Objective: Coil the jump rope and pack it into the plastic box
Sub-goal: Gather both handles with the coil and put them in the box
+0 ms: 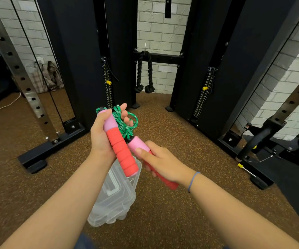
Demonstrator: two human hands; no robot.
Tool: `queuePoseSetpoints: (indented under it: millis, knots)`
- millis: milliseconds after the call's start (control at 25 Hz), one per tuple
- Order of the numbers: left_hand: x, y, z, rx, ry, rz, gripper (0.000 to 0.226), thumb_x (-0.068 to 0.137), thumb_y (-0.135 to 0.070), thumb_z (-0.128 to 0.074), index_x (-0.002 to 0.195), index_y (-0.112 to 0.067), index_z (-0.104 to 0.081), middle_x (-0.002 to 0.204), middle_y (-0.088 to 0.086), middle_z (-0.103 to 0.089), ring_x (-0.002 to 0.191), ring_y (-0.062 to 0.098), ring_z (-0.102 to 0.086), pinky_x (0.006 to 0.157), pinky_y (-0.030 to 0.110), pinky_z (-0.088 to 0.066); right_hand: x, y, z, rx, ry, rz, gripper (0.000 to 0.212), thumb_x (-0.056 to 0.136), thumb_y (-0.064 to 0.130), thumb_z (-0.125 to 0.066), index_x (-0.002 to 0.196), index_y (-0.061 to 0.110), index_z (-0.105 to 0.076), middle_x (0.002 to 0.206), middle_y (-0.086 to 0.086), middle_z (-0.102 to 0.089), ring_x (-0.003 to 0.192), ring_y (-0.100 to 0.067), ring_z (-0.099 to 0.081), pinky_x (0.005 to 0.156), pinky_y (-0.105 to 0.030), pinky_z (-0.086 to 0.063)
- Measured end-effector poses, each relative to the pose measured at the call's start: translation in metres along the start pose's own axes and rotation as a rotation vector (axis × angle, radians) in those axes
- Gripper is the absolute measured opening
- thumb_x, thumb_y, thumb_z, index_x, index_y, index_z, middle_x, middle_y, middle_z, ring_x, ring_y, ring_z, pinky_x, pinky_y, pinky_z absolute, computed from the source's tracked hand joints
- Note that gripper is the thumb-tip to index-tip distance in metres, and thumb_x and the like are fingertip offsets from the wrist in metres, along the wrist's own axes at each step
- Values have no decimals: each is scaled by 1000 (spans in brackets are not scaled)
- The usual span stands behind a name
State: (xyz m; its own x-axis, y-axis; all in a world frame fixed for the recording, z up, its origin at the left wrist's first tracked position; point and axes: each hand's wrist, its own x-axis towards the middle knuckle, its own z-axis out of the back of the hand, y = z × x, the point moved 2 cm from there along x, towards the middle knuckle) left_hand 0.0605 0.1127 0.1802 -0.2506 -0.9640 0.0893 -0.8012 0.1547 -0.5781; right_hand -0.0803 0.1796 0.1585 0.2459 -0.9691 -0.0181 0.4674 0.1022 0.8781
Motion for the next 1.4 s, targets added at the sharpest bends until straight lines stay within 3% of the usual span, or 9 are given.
queuePoseSetpoints:
  millis: [160, 280, 400, 520, 640, 800, 920, 1080, 1400]
  knots:
    - [0, -1, 1, 14, 24, 31, 53, 59, -26, -79, 103, 3, -72, 87, 8, -68, 63, 11, -64, 68, 25, -55, -3, -5, 10, -130, 36, 24, 26, 94, 41, -48, 101, 16, -44, 65, -1, -52, 52, -16, -49, 50, -26, -41]
    - [-3, 2, -1, 78, 0, 68, 27, 66, -28, -72, 83, -8, -79, 96, 10, -67, 55, 7, -59, 58, 21, -52, -4, -9, 14, -315, 87, 48, 23, 92, 33, -51, 105, 15, -42, 78, -4, -54, 63, -17, -49, 60, -34, -43]
    - [-4, 6, -4, 109, 42, 155, 58, 58, -32, -80, 105, 0, -71, 80, 5, -67, 47, 5, -56, 47, 17, -50, -3, -15, 18, -651, 18, 125, 31, 89, 35, -53, 115, 19, -46, 106, -3, -47, 94, -18, -44, 86, -38, -38]
    - [-3, 7, -3, 155, 93, 194, 77, 51, -37, -84, 114, 4, -65, 72, 5, -66, 46, 5, -56, 44, 16, -50, -4, -11, 20, -826, -200, 88, 39, 84, 41, -60, 119, 27, -53, 108, -3, -38, 101, -22, -41, 85, -34, -36]
    - [-4, 10, -6, 150, 152, 219, 69, 50, -39, -84, 105, 1, -72, 67, 3, -63, 48, 6, -56, 47, 17, -50, -3, -10, 19, -567, -273, -139, 34, 84, 25, -60, 117, 33, -54, 97, -5, -49, 83, -29, -58, 72, -34, -49]
    - [-10, 16, -11, 268, 226, 224, 63, 47, -45, -85, 93, -3, -76, 63, 4, -66, 52, 9, -61, 54, 20, -54, 3, -11, 10, 395, -183, -340, 55, 84, -1, -35, 131, 25, -48, 108, -11, -62, 72, -22, -66, 74, -40, -56]
    - [-14, 26, -14, 351, 277, 285, 60, 46, -47, -86, 90, -5, -77, 67, 5, -69, 57, 12, -65, 60, 22, -56, 2, 1, 8, 1029, -191, -215, 32, 91, 18, -35, 115, 15, -57, 78, 0, -62, 63, -14, -58, 73, -37, -50]
    - [-24, 41, -21, 453, 357, 397, 55, 43, -47, -87, 82, -9, -78, 69, 6, -72, 59, 14, -67, 62, 24, -57, -5, 12, 10, 1059, -266, -168, 48, 85, 57, -46, 51, 24, -39, 42, 9, -33, 37, -5, -31, 44, -18, -28]
    - [-32, 46, -21, 404, 379, 454, 52, 43, -47, -87, 78, -10, -78, 68, 5, -72, 59, 15, -69, 61, 27, -58, -12, 5, 10, 1033, -209, -74, 41, 63, 63, -52, 51, 25, -44, 41, 12, -37, 36, 0, -33, 48, -20, -25]
